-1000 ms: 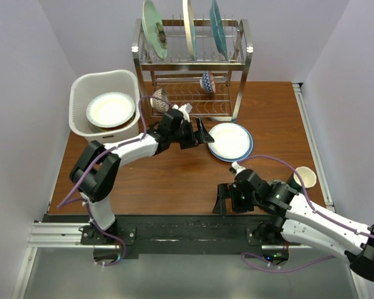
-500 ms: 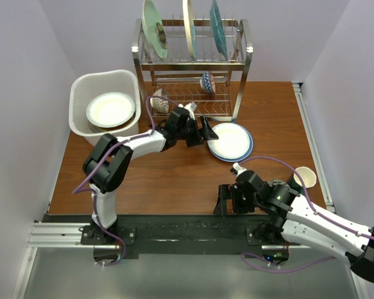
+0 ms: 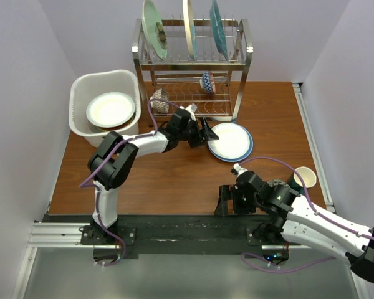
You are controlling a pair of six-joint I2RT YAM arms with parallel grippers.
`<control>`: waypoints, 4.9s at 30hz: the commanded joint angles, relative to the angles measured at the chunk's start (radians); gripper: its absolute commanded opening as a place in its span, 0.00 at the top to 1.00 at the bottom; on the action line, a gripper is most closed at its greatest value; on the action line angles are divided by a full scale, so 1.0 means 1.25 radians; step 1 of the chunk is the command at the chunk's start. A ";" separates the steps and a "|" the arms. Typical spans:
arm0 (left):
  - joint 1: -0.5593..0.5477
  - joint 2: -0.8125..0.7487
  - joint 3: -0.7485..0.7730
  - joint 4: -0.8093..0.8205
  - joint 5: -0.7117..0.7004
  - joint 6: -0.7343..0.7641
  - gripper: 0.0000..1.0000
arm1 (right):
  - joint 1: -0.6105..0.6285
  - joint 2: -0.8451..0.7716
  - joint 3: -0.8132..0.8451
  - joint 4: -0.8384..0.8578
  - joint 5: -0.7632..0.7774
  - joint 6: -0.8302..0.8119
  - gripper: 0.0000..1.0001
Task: Place the plates into the plastic bin on the countertop
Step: Move the plate to the center of the board.
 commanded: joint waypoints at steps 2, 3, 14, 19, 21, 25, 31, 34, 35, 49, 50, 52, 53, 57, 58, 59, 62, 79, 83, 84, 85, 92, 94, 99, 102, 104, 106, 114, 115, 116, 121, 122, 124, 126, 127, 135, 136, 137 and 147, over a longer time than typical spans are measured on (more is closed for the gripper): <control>-0.007 0.006 0.014 0.067 0.019 -0.016 0.29 | 0.000 0.003 0.013 -0.007 0.006 0.001 0.01; -0.006 0.010 0.019 0.065 0.022 -0.016 0.30 | 0.000 0.004 0.014 -0.007 0.006 0.001 0.01; -0.011 0.018 0.015 0.053 0.010 -0.011 0.32 | 0.000 0.000 0.020 -0.023 0.015 -0.003 0.01; -0.010 -0.030 -0.019 0.062 -0.009 -0.007 0.31 | -0.001 0.003 0.016 -0.015 0.011 -0.003 0.01; -0.010 -0.049 -0.033 0.059 -0.023 0.000 0.30 | 0.000 0.004 0.015 -0.014 0.011 -0.003 0.01; -0.010 -0.065 -0.051 0.058 -0.038 0.006 0.28 | 0.000 0.003 0.014 -0.010 0.009 -0.003 0.01; -0.010 -0.023 -0.029 0.061 -0.019 0.002 0.29 | 0.000 0.004 0.013 -0.010 0.011 -0.005 0.01; -0.010 -0.003 -0.013 0.062 -0.014 -0.003 0.30 | 0.000 0.004 0.015 -0.016 0.014 -0.006 0.01; -0.011 0.002 -0.005 0.062 -0.012 -0.003 0.30 | 0.000 0.003 0.018 -0.016 0.016 -0.008 0.01; -0.011 0.065 0.032 0.074 0.005 -0.012 0.50 | 0.000 0.019 0.026 -0.016 0.022 -0.018 0.01; -0.011 0.068 0.032 0.079 0.006 -0.013 0.54 | 0.000 0.020 0.029 -0.018 0.024 -0.018 0.01; -0.012 0.073 0.033 0.091 0.011 -0.018 0.68 | 0.002 0.023 0.029 -0.018 0.024 -0.018 0.01; -0.011 0.079 0.035 0.092 0.014 -0.018 0.72 | 0.000 0.024 0.030 -0.018 0.022 -0.018 0.01; -0.012 0.083 0.037 0.091 0.018 -0.017 0.97 | 0.000 0.027 0.030 -0.018 0.024 -0.021 0.01; -0.012 0.081 0.033 0.089 0.016 -0.014 1.00 | 0.000 0.027 0.031 -0.019 0.025 -0.021 0.01; -0.011 0.076 0.031 0.085 0.015 -0.013 1.00 | 0.000 0.028 0.034 -0.019 0.025 -0.022 0.01; -0.009 0.056 0.010 0.083 0.004 -0.006 1.00 | 0.000 0.033 0.040 -0.020 0.027 -0.025 0.01; 0.044 -0.201 -0.233 0.056 -0.029 0.037 1.00 | 0.000 0.077 0.070 0.003 0.029 -0.044 0.01; 0.055 -0.246 -0.281 0.038 -0.030 0.044 1.00 | 0.000 0.087 0.081 0.007 0.035 -0.050 0.01; 0.058 -0.255 -0.304 0.037 -0.029 0.043 1.00 | 0.000 0.093 0.086 0.008 0.038 -0.054 0.01; 0.059 -0.263 -0.315 0.037 -0.033 0.043 1.00 | 0.000 0.101 0.097 0.011 0.044 -0.062 0.01; 0.071 -0.353 -0.397 -0.004 -0.052 0.059 1.00 | -0.005 0.230 0.186 0.057 0.076 -0.103 0.01; 0.078 -0.388 -0.432 -0.007 -0.057 0.058 1.00 | -0.011 0.280 0.209 0.087 0.076 -0.117 0.01; 0.102 -0.463 -0.505 -0.023 -0.063 0.060 1.00 | -0.079 0.347 0.264 0.110 0.096 -0.189 0.01; 0.118 -0.500 -0.522 -0.047 -0.067 0.075 1.00 | -0.168 0.363 0.289 0.137 0.080 -0.234 0.01; 0.129 -0.516 -0.524 -0.071 -0.068 0.082 1.00 | -0.226 0.379 0.296 0.165 0.032 -0.248 0.01; 0.134 -0.527 -0.527 -0.085 -0.073 0.095 1.00 | -0.257 0.396 0.311 0.177 0.008 -0.262 0.01; 0.143 -0.530 -0.543 -0.082 -0.073 0.097 1.00 | -0.422 0.485 0.260 0.355 -0.100 -0.180 0.07; 0.145 -0.529 -0.545 -0.078 -0.072 0.096 1.00 | -0.434 0.498 0.252 0.375 -0.115 -0.168 0.09; 0.145 -0.529 -0.545 -0.078 -0.072 0.096 1.00 | -0.447 0.509 0.248 0.402 -0.122 -0.161 0.12; 0.145 -0.518 -0.546 -0.070 -0.067 0.098 1.00 | -0.462 0.586 0.252 0.452 -0.154 -0.134 0.30; 0.145 -0.515 -0.548 -0.067 -0.067 0.098 1.00 | -0.464 0.597 0.253 0.467 -0.162 -0.127 0.35; 0.145 -0.511 -0.547 -0.065 -0.063 0.100 1.00 | -0.465 0.616 0.258 0.479 -0.179 -0.118 0.37; 0.146 -0.510 -0.545 -0.063 -0.062 0.098 1.00 | -0.464 0.643 0.262 0.488 -0.178 -0.115 0.41; 0.145 -0.511 -0.545 -0.062 -0.062 0.098 1.00 | -0.464 0.649 0.259 0.489 -0.168 -0.116 0.42; 0.146 -0.504 -0.538 -0.060 -0.060 0.098 1.00 | -0.471 0.665 0.203 0.533 -0.116 -0.088 0.46; 0.146 -0.503 -0.538 -0.061 -0.059 0.098 1.00 | -0.472 0.666 0.202 0.535 -0.116 -0.089 0.46; 0.146 -0.503 -0.537 -0.061 -0.057 0.097 1.00 | -0.475 0.667 0.199 0.533 -0.107 -0.088 0.45; 0.146 -0.497 -0.513 -0.082 -0.057 0.112 1.00 | -0.491 0.638 0.160 0.557 -0.071 -0.068 0.49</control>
